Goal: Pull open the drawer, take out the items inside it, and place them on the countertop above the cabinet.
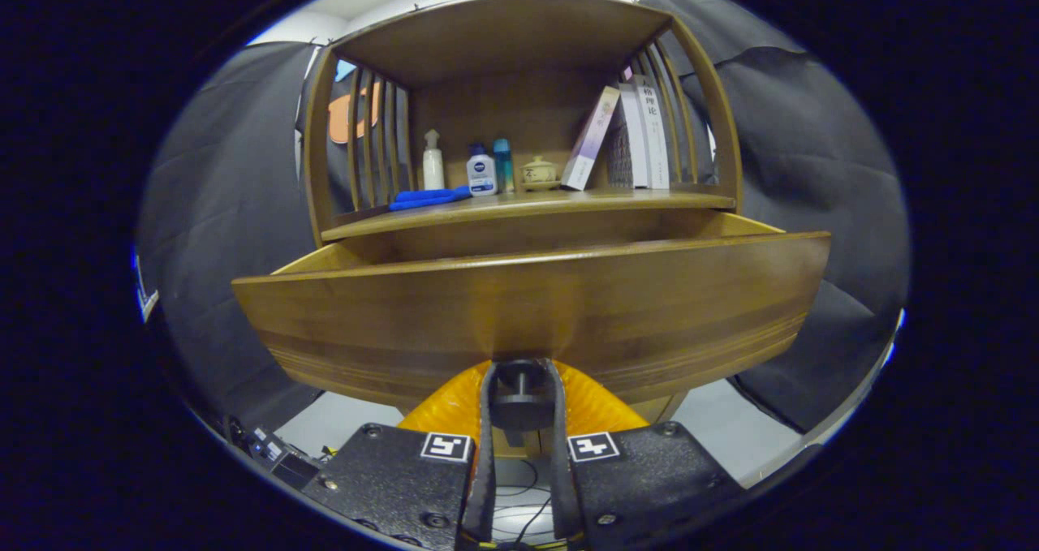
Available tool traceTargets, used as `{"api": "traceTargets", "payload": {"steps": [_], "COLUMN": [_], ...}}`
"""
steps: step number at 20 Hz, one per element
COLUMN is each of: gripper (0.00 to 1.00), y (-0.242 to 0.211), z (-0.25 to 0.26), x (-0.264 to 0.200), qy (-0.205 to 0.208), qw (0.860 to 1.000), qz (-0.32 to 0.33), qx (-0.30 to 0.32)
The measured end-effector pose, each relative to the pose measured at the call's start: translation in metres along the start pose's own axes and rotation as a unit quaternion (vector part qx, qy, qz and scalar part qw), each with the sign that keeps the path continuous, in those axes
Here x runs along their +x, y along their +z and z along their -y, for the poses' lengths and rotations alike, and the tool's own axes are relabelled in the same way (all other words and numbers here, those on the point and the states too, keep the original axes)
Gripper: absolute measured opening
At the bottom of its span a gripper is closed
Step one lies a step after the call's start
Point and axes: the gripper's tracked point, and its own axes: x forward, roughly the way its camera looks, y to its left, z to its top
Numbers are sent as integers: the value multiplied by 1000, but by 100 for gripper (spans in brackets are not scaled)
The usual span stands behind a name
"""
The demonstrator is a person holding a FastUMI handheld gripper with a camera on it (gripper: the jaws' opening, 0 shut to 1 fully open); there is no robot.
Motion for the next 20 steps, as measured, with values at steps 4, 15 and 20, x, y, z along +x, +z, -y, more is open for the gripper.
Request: {"api": "traceTargets", "payload": {"steps": [4, 15, 20], "gripper": [31, 31, 46], "y": [-13, -28, 15], "z": [-2, -11, -24], "x": [-27, -58, -91], "qy": [18, 35, 75], "qw": [1000, 997, 994], "qz": [-15, -73, -84], "qx": [0, -3, -11]}}
